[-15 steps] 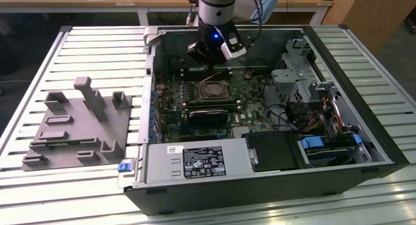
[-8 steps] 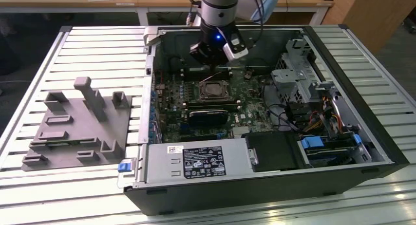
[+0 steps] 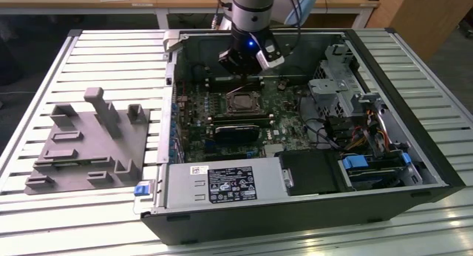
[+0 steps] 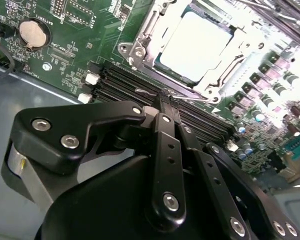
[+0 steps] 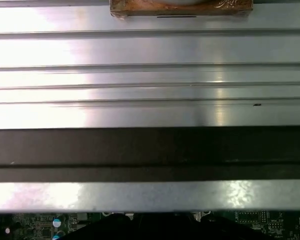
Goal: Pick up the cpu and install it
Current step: 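Install the first cpu locking lever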
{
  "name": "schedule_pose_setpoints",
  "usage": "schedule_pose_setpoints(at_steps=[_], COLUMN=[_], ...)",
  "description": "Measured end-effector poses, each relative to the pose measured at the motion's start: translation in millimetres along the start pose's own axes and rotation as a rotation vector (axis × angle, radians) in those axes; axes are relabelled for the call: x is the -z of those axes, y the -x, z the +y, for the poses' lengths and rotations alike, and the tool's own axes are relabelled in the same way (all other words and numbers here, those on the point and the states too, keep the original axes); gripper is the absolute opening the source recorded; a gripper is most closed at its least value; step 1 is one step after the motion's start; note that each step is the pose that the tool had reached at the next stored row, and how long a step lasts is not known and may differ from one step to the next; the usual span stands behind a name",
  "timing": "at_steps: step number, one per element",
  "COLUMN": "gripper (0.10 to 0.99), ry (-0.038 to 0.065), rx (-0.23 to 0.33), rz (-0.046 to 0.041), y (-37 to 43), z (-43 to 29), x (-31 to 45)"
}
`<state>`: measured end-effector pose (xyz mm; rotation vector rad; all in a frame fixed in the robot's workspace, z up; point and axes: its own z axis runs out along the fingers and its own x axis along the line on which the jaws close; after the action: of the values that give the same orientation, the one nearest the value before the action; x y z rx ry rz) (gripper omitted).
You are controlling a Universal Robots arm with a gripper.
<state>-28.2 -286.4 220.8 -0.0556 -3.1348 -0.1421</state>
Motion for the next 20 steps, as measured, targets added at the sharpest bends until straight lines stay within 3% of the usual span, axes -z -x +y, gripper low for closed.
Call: schedule_pose_setpoints(at_steps=[7,20], gripper=[0.106,0.106], ry=[0.000,-0.005], rx=[0.000,0.000], rz=[0.0005,0.0003], y=[9.8,12.3], z=[0.3,-0.7], x=[-6.2,-18.4])
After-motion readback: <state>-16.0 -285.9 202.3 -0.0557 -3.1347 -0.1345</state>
